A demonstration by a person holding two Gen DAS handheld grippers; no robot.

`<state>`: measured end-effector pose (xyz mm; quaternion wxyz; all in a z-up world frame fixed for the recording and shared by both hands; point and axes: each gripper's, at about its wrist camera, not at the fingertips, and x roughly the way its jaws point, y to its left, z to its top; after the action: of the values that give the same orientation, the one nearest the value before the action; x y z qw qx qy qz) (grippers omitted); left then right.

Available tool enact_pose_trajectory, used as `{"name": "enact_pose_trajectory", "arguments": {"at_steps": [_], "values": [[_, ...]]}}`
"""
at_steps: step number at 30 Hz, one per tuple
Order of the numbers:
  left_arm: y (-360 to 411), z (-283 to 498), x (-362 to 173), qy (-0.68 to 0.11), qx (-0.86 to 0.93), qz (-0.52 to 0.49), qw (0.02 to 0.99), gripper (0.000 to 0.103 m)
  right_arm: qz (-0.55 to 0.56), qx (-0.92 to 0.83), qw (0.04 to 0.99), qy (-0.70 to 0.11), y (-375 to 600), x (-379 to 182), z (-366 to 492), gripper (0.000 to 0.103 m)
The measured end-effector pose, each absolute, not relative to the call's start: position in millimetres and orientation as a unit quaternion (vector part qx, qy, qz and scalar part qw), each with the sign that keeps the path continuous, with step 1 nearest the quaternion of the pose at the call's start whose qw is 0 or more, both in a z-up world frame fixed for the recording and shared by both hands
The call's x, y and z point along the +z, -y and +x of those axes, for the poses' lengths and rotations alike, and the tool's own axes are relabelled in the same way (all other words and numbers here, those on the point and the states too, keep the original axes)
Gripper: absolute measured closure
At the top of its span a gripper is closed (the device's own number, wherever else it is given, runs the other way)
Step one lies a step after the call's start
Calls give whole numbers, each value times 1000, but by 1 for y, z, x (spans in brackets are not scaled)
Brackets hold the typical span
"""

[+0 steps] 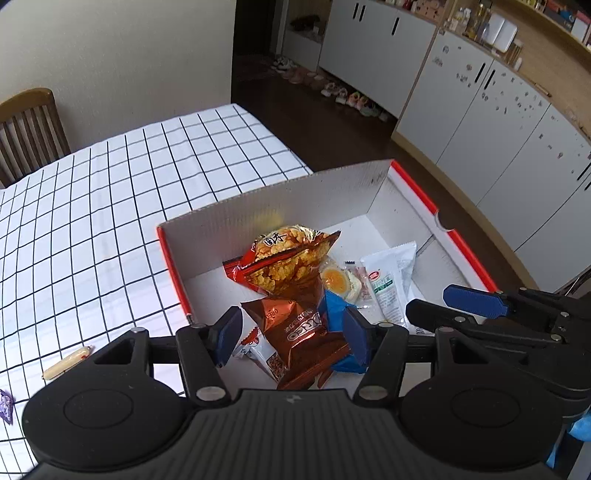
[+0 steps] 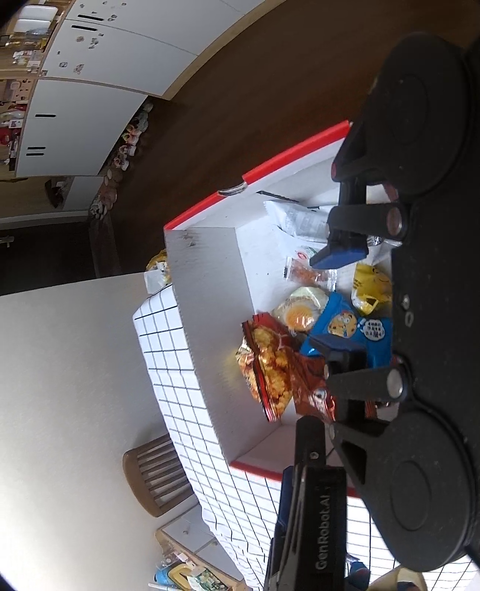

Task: Organize snacks
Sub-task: 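Lower the Oreo packet and wrapped sweet into the box and open both grippers, then move both open grippers away from the box toward the remaining snacks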

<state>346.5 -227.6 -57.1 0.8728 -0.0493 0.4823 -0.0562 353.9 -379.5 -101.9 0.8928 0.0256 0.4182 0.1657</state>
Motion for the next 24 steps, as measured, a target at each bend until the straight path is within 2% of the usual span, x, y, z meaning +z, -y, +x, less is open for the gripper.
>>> {"name": "enact_pose_trajectory", "arguments": {"at_steps": [3,8,12,16,17,19,24], "values": [[224,337,-49,-472,-59,-44,879,44,27,174,894,-411,379,-93,346,58],[217,319,-35,-449,-59,-37,891,44,30,185,897,-401,376,-81,334,55],[211,306,-24,-435,-59,-35,898,44,27,193,899,-391,370,-71,324,46],[204,289,-15,-421,-56,-30,905,44,20,204,902,-379,364,-62,314,42],[201,284,-14,-417,-56,-29,907,42,20,206,903,-377,362,-60,311,41],[195,275,-11,-411,-48,-30,910,32,24,214,903,-372,360,-56,307,39],[176,255,-8,-405,-34,-47,912,32,28,226,904,-362,353,-52,296,30]]}}
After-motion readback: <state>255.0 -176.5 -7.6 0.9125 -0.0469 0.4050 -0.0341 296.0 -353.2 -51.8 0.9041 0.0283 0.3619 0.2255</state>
